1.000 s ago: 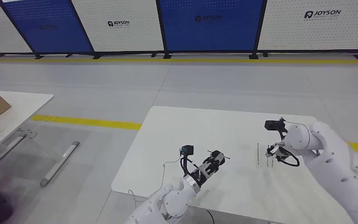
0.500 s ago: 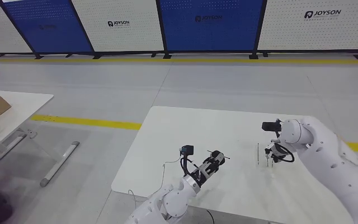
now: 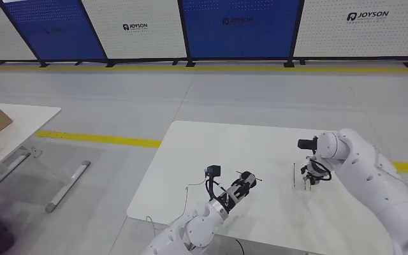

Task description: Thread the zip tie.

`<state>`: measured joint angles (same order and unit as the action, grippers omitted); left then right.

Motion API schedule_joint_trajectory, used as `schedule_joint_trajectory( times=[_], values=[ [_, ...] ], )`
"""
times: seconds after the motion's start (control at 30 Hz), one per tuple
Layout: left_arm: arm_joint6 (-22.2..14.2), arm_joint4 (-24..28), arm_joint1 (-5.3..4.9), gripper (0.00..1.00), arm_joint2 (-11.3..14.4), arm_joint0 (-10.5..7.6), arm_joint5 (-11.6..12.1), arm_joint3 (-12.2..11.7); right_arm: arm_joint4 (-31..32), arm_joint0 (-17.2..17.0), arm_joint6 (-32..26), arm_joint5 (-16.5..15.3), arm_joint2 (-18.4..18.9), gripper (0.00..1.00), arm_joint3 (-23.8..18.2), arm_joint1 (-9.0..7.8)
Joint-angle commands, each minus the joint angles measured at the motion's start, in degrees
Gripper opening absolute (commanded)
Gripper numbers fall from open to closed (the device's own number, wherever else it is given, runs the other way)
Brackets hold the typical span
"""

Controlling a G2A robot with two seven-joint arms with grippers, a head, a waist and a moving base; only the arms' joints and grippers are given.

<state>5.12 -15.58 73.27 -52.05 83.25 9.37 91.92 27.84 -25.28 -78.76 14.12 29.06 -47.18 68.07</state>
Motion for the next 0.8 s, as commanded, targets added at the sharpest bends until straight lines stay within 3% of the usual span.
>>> schedule_joint_trajectory(
  times=[0.0, 0.33, 0.47, 0.63, 0.77],
  values=[
    [0.0, 0.0, 0.0, 0.0, 0.0, 0.0, 0.0, 0.0, -0.2, 0.3, 0.1, -0.3, -0.2, 0.16, 1.2, 0.54],
    [0.0, 0.0, 0.0, 0.0, 0.0, 0.0, 0.0, 0.0, -0.4, 2.2, 0.6, -1.9, -1.2, 0.19, 7.3, 3.54],
    [0.0, 0.0, 0.0, 0.0, 0.0, 0.0, 0.0, 0.0, -0.5, 2.5, 1.4, -3.0, -1.0, 0.21, 8.0, 4.08],
    [0.0, 0.0, 0.0, 0.0, 0.0, 0.0, 0.0, 0.0, -0.9, 2.2, 1.6, -5.4, 0.7, 0.26, 6.5, 3.4],
    [0.0, 0.0, 0.0, 0.0, 0.0, 0.0, 0.0, 0.0, -0.6, 1.0, 1.3, -5.9, 3.3, 0.26, 2.9, 1.54]
  ],
)
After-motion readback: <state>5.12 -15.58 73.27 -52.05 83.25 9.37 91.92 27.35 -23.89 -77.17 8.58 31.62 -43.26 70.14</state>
